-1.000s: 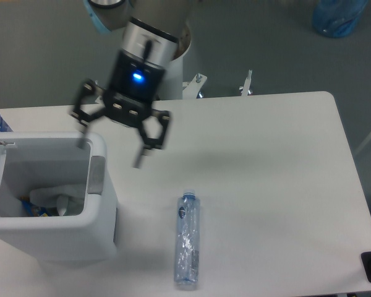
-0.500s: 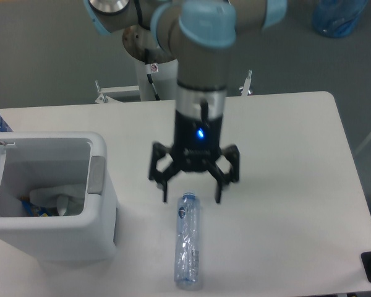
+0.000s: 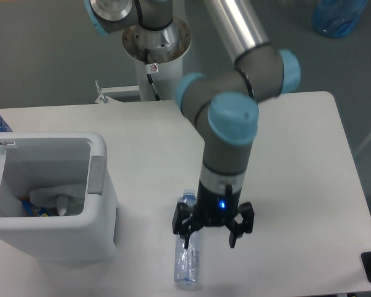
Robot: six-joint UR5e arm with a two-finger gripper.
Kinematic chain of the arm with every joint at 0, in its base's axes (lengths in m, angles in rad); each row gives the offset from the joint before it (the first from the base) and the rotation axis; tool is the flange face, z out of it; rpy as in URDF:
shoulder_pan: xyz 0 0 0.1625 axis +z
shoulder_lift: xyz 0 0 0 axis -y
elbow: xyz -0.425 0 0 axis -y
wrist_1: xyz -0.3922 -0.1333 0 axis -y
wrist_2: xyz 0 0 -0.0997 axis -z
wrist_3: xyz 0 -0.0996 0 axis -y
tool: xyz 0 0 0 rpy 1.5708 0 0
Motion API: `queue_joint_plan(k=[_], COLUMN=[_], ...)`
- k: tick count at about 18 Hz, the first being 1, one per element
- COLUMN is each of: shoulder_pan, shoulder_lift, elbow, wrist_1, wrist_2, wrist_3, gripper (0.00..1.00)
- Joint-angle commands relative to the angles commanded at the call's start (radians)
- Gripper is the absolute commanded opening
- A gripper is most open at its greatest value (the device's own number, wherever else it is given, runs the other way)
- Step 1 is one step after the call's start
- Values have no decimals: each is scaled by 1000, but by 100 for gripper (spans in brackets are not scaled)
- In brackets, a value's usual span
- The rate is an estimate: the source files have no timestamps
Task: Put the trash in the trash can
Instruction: 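Move the open gripper down over the clear water bottle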
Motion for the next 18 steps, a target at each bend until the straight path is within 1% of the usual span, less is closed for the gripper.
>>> queue_joint_plan(k=[3, 6, 8, 10, 18], shoulder_pan=[-5, -11, -41, -55, -75], shoulder_lift=[-17, -54, -83, -92, -143], elbow=[-11, -6, -14, -11, 2], wrist_1=[5, 5, 9, 11, 25], wrist_2=[2, 5, 24, 63, 86], wrist_3=[8, 8, 3, 5, 5], gripper=[100, 100, 100, 100, 100])
